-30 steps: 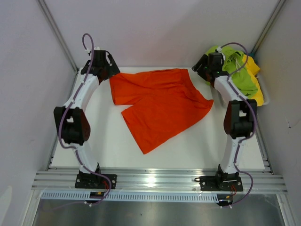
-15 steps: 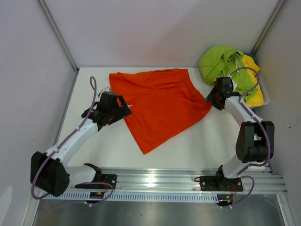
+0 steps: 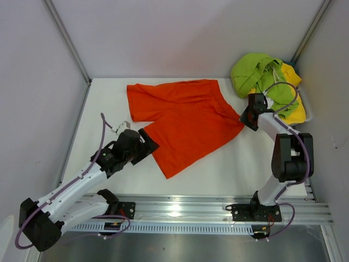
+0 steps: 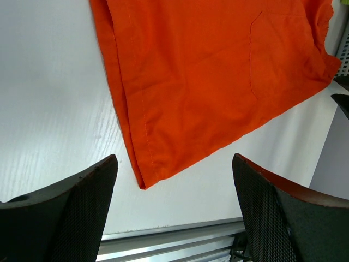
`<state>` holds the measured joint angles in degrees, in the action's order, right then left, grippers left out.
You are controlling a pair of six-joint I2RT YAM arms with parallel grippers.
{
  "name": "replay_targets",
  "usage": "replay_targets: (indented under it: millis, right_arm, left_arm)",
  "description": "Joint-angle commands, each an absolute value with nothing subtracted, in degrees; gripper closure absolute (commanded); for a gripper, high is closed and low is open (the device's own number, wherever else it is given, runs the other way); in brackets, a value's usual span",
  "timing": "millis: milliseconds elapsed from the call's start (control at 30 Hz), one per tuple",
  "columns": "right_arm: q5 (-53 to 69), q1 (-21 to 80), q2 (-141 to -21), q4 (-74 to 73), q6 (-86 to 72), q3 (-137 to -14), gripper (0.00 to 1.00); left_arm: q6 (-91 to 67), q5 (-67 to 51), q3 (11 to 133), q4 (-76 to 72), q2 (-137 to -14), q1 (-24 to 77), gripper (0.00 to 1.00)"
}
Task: Fold and stack the shorts
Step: Fold the shorts
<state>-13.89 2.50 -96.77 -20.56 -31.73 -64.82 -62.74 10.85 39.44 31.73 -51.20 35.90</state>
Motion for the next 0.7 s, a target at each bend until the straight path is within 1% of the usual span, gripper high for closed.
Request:
replay_targets:
  millis: [0,233,333,433,467,533,567,600,667]
  right_arm:
    - [-16.6,2.3,-99.3,-17.2,-32.3,-66.4,0.47]
    - [-18.0,2.7,-102.2,-13.5,-33.5,-66.9,0.47]
    - [-18.2,3.1,-103.5,-12.6,-34.1,-67.6,0.50]
    - [-18.2,3.3,-104.1,-11.2,-34.9,-67.5,0.58]
    - [-18.3,3.4,-104.1,-11.1,-35.0,-67.5,0.68]
    - [-18.4,3.6,-104.1,-10.6,-35.8,-67.3,0.79]
    - [-18.1,3.6,-103.9,-10.7,-35.9,-67.2,0.96]
    - [-18.2,3.6,-103.7,-10.8,-36.5,-67.1,1.00]
    - [-18.4,3.8,-102.0,-10.6,-38.2,-65.3,1.00]
  left_arm:
    - [-67.6,12.8,39.5,29.4,-52.8,38.6,0.13]
    - [-72.0,14.8,37.6,28.0,-53.7,41.4,0.13]
    - [-74.1,15.2,37.6,29.3,-54.3,42.0,0.14]
    - [-76.3,15.4,36.9,29.7,-54.8,42.5,0.14]
    - [-76.7,15.5,36.3,29.4,-54.8,42.6,0.15]
    - [-78.1,15.2,35.7,28.8,-55.3,43.5,0.16]
    - [-79.1,15.0,35.3,28.0,-55.5,44.3,0.16]
    - [-79.6,14.5,35.0,27.9,-55.9,44.8,0.17]
    - [-81.2,14.2,34.9,27.6,-57.1,46.7,0.17]
